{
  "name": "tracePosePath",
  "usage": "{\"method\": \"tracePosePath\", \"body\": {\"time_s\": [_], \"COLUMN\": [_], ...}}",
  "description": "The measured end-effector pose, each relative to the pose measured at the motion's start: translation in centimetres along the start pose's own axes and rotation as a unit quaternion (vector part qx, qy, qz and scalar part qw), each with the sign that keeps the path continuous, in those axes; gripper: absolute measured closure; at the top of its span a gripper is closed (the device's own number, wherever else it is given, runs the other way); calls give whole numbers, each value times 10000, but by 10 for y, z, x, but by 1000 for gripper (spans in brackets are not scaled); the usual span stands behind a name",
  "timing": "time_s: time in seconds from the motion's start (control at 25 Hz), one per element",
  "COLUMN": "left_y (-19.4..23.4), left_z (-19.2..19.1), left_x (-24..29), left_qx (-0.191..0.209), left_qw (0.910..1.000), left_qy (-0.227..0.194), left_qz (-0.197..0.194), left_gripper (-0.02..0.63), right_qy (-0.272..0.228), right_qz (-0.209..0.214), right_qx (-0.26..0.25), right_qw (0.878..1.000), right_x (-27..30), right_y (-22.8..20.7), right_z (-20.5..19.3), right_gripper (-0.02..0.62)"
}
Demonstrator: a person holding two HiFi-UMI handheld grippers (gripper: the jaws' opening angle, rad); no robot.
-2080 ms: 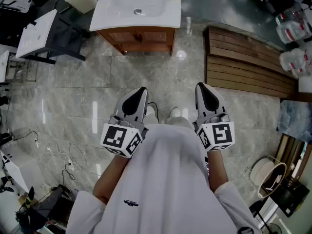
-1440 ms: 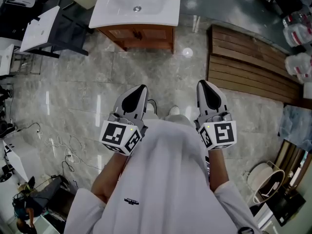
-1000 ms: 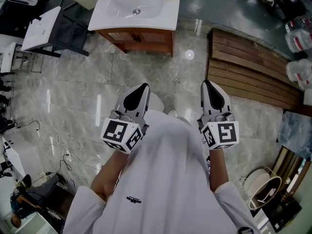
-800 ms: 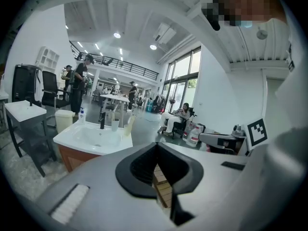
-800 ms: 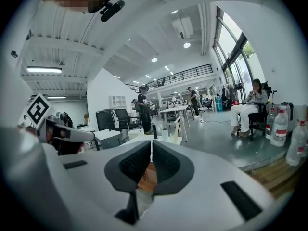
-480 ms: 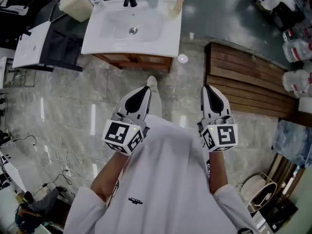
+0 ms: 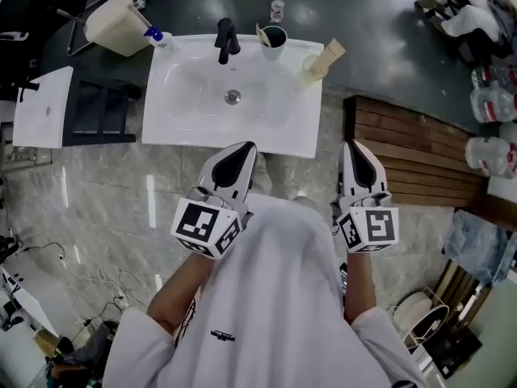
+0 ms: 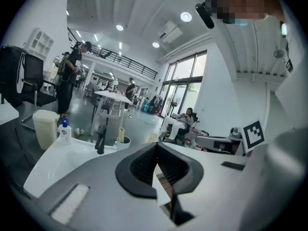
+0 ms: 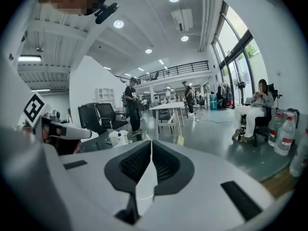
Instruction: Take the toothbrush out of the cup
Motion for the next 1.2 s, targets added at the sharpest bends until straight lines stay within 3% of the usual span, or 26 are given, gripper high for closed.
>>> {"method": "tracePosePath", "body": {"time_s": [0.24,0.56,1.2], "left_y": [35,37,56], "left_z": [10,21,23], "left_x": [27,44,65], "left_qx": [-43,-181,-384], "left_qw": [9999,9998,9974], "left_qy": [70,51,112], "left_qz": [-72,68,603], "left_gripper": [601,601,601], "right_qy": [16,94,368], "right_qz": [112,330,1221], "right_qx": [-165,-212,-539], "right_qw": [9998,9992,9904], "right_x": [45,62,151], "right_y": [3,-6,2], "right_z": [20,32,43], "right_gripper": [586,586,584]}}
Point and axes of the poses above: the fingertips, and each gripper's own axes: x forward along the fingers, y to its left, z out of its top, the point moved 10 cm from there along -x, backward along the fingers, and after that the axes turned 12 degrees about x, right-handed, at the moved point
